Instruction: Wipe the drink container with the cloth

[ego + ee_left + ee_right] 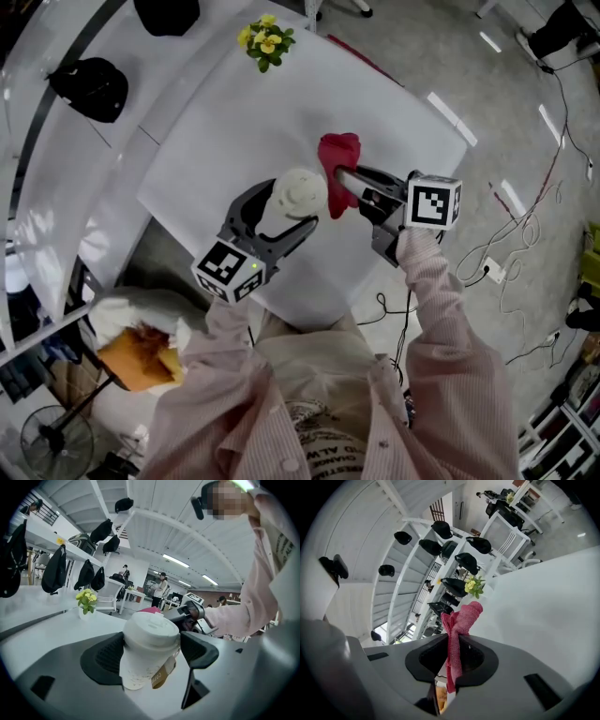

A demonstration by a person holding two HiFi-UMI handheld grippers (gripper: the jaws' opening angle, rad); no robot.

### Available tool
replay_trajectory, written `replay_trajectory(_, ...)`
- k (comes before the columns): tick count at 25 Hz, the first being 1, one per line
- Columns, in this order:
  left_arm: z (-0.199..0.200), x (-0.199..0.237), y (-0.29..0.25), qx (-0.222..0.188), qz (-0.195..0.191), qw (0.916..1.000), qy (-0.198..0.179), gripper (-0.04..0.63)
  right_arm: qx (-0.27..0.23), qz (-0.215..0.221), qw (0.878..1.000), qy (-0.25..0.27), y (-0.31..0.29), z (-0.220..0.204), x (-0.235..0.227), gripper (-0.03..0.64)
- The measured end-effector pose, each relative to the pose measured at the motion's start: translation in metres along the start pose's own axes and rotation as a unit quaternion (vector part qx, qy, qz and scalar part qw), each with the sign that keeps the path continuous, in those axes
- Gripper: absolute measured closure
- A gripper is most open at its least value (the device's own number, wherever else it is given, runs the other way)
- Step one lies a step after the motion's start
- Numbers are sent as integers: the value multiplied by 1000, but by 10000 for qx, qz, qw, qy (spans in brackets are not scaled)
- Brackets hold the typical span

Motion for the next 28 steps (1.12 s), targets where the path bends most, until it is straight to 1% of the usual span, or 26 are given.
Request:
replay_trajectory(2,0,0,0,29,2,10000,-2,221,168,64,9998,-26,-4,4,1,572)
replay_trajectory(5,0,0,0,70,-8,10000,10,221,389,394,9985,48,-15,13,14,572)
replay_trajectory(8,1,-1,0,91,-12,10000,-3,221,684,347,9970,-42,-18,11,9,572)
replay_trajectory(11,2,-1,0,105,-10,9999,10,221,699,617,9955,-146,-26,12,18,572)
replay_trajectory(16,3,0,0,112,-35,9999,22,221,793,689,9936,-418,-30,8,12,572)
replay_trajectory(20,3,0,0,101,-26,9999,19,221,838,781,9920,-522,-32,8,10,572)
replay_trajectory(28,1,0,0,72,-41,10000,7,221,776,814,9893,-927,-31,-1,-3,572)
Point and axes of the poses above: the fingertips, and each gripper's own axes: y backward along the fingers, x to its left, z out of its top, the point moved 5 cm from there along y, backward along the fingers, and after that the axes turned 1 degree about -x, right-handed, at the moved point
